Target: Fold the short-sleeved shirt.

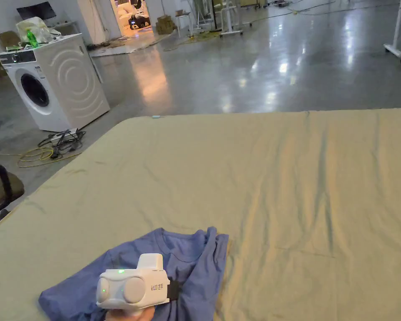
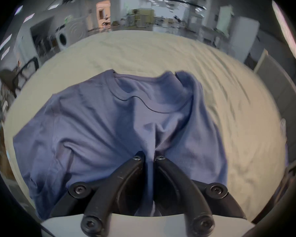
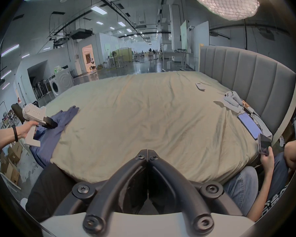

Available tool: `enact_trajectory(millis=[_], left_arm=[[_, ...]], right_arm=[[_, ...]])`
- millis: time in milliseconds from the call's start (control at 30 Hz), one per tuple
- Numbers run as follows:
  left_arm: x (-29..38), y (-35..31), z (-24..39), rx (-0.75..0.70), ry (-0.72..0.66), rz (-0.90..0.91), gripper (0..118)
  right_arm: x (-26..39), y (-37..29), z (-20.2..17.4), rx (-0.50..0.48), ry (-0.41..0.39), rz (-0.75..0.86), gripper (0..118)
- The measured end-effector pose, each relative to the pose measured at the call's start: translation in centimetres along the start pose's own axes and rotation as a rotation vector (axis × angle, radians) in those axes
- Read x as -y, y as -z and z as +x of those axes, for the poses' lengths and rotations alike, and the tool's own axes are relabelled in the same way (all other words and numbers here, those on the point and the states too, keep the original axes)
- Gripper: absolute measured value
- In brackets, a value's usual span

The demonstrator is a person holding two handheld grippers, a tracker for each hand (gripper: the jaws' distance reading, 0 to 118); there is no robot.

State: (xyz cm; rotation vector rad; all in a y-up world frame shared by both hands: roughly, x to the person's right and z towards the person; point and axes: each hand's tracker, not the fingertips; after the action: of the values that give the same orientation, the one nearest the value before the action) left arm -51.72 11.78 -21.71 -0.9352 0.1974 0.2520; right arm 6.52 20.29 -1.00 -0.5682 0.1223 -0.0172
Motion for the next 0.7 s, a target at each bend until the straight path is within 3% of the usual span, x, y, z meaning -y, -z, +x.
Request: enact_trajectory(millis=[133, 233, 333, 533, 700], left_arm=[[-1.6, -4.3, -2.3, 0.063, -0.198, 0.166, 7], [-3.4, -8.8, -2.5, 0.017, -0.117, 0.259, 7], [-6.3, -13.7, -2.7, 0.053, -0.17, 0.371, 7], [-14.2, -17.8, 4.9, 0.005, 0.152, 0.506, 6], [-14.4, -14.2, 18.5, 0.179, 0.416, 0.442, 6]], right_arm=[[0.1, -1.5, 1.0, -0.017, -0.002, 0.039, 0], [0.6, -2.3, 2.0, -0.017, -0.002, 0.042, 0], [1.2, -3.2, 2.9, -0.019, 0.022, 0.043, 0], [2.6, -4.6, 4.3, 0.027, 0.078, 0.047, 0], [3.3, -5.3, 5.2, 0.088, 0.166, 0.028, 0]])
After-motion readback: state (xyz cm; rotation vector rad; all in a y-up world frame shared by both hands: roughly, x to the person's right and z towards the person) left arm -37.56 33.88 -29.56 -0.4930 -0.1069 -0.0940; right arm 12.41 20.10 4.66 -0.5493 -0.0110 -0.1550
